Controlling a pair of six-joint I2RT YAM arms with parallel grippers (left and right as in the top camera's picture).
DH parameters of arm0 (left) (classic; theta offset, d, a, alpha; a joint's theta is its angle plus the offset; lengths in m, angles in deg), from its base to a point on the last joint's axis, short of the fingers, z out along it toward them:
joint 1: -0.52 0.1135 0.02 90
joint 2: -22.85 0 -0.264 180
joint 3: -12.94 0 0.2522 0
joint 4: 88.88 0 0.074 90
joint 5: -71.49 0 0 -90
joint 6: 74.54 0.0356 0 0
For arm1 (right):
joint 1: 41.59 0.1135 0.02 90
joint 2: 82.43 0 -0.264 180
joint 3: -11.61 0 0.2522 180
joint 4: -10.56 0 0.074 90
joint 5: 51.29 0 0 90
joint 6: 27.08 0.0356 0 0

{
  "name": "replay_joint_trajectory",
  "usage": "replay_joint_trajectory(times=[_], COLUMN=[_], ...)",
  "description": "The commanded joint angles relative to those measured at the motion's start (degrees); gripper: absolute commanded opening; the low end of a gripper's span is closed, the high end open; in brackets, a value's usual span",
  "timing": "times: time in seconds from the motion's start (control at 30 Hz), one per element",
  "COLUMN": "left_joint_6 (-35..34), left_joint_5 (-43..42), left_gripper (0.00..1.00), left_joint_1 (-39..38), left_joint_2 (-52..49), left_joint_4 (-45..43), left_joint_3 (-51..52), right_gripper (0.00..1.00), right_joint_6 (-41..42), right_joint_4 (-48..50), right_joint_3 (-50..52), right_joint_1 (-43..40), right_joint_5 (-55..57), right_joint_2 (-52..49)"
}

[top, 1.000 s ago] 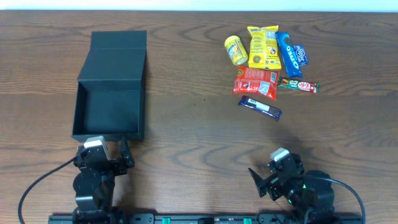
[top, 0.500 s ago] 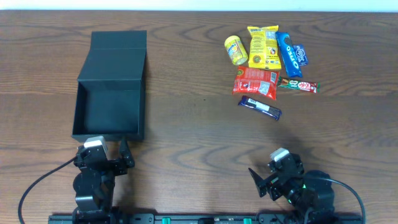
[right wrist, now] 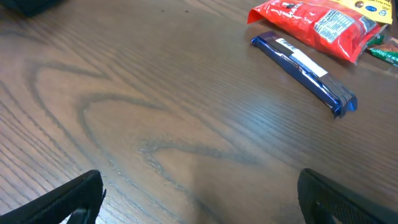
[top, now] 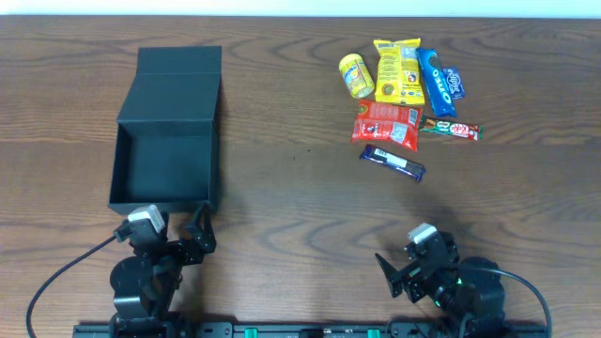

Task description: Pack container

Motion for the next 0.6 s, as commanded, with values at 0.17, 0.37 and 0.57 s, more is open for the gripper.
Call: replay_joint_trajectory(times=[0.17, 0.37, 0.57], left_joint_6=[-3.5, 6.6, 14.8], left_joint_5=[-9.7, -3.9, 1.6], left_gripper=[0.96, 0.96, 0.96], left_joint_1=[0.1, 0.1, 0.1], left_joint_2=[-0.2, -9.6, -29.8], left_joint_4=[0.3, 2.7, 5.8], left_joint_3=[-0.9, -9.8, -22.3], right_gripper=[0.99, 0.99, 0.99], right_joint_6=[0.6, 0.6, 0.6], right_joint_4=[0.0, 0.0, 0.0], right_joint_3=[0.2, 0.2, 0.2], right_joint_1=[-0.1, -0.1, -0.1], right_joint_5=[0.4, 0.4, 0.4], right_joint_2=[0.6, 0.6, 0.6])
